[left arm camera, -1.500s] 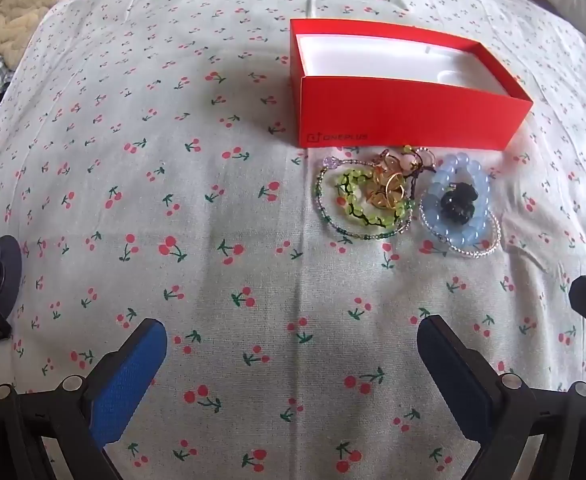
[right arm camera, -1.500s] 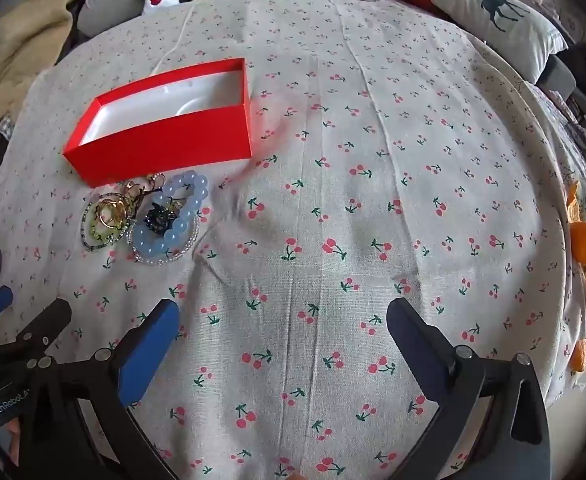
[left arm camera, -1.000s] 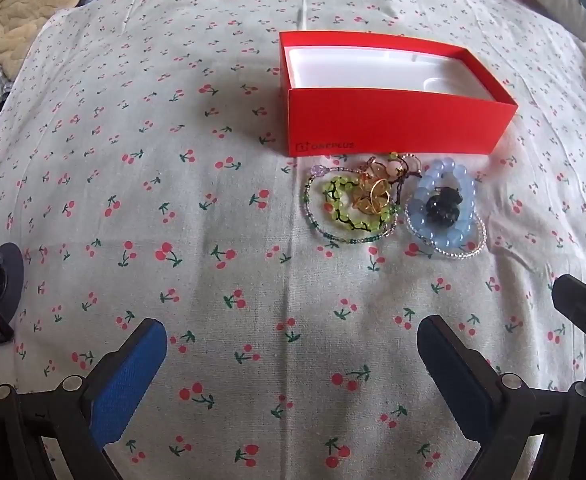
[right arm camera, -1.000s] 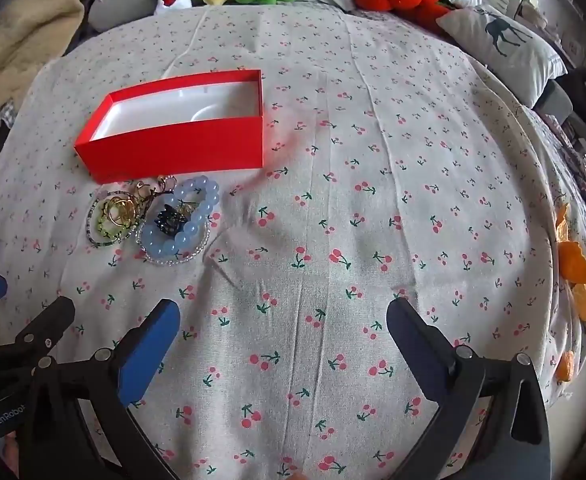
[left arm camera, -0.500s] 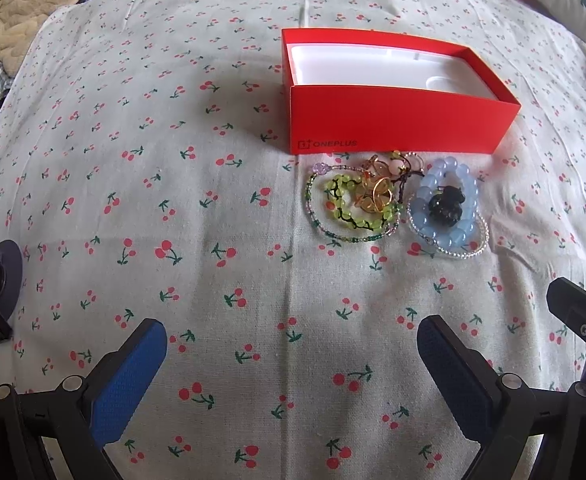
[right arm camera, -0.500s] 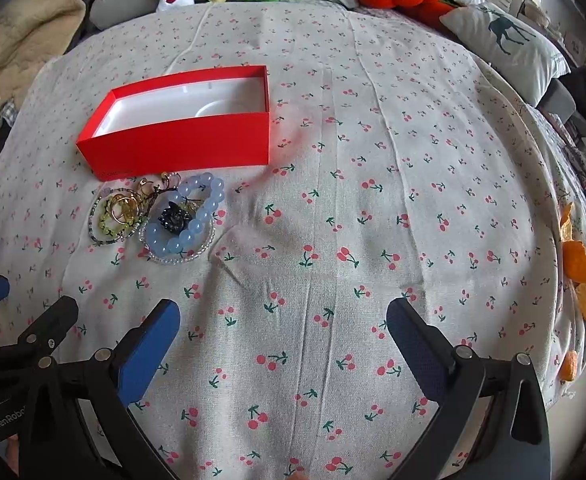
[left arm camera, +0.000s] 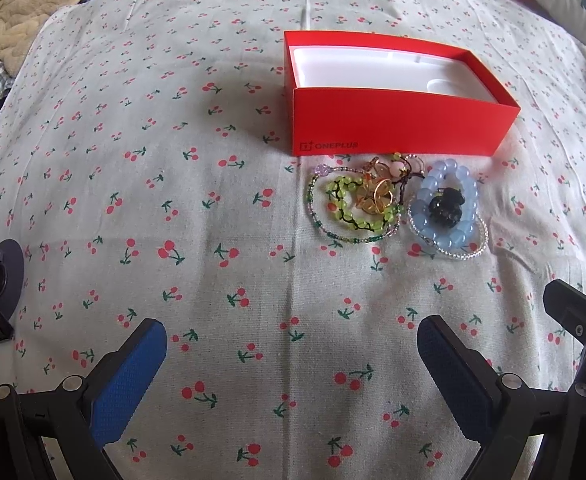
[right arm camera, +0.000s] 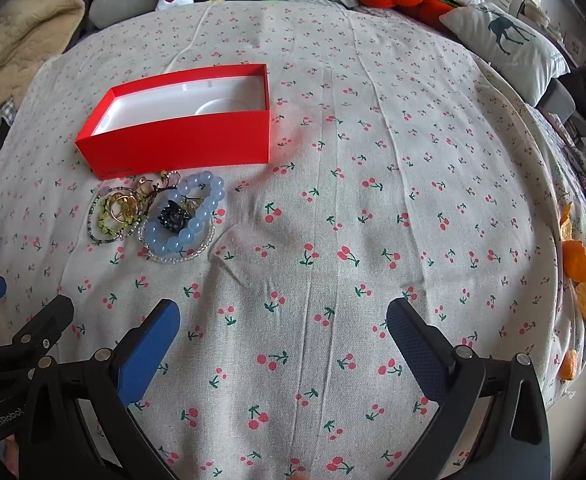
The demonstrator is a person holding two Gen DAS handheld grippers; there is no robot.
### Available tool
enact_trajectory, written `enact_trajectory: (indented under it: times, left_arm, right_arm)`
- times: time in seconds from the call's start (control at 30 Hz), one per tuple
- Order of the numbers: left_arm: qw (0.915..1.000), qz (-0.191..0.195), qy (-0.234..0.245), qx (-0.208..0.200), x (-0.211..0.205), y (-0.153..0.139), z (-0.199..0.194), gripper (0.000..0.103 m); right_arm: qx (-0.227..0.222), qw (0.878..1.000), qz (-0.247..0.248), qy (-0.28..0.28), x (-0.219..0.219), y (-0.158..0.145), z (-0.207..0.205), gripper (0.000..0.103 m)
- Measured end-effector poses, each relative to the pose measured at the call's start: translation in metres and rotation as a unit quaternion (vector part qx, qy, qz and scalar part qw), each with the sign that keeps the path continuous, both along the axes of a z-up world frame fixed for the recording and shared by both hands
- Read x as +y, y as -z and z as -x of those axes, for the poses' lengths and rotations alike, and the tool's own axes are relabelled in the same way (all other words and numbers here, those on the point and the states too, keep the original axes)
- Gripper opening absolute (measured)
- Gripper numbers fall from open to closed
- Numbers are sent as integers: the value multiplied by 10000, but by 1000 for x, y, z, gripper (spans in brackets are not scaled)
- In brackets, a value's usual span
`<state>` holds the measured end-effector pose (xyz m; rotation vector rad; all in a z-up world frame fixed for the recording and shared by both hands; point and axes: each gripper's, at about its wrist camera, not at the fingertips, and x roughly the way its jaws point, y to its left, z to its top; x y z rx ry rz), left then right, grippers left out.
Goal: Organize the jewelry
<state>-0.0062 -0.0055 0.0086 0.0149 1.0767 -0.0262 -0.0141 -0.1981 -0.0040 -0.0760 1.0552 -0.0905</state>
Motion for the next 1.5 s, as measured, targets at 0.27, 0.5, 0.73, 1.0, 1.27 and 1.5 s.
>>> enact_trajectory:
  times: [0.27, 0.5, 0.73, 1.0, 1.27, 1.5]
  left_arm:
    - [10000, 4, -4, -6, 0, 0, 0, 103]
    - [10000, -3, 2, 3, 0, 0, 1, 103]
    - [10000, -12, 11, 1, -1, 0, 1, 103]
    - [10000, -20, 13, 3, -1, 0, 2, 103]
    - [10000, -22, 17, 2, -1, -1, 2, 103]
    - [10000, -21, 20, -1, -1, 0, 2, 103]
  right_arm:
    - [-1, 10000, 5, 1, 0, 0, 0, 103]
    - [5, 10000, 4, 2, 0, 0, 0, 103]
    - [20, 10000, 7, -1, 0, 3, 1, 103]
    - [29, 10000, 9, -6, 0, 3, 1, 103]
    - [39, 10000, 10, 2, 0, 4, 2, 103]
    - [42, 10000, 15, 0, 0, 5, 2, 103]
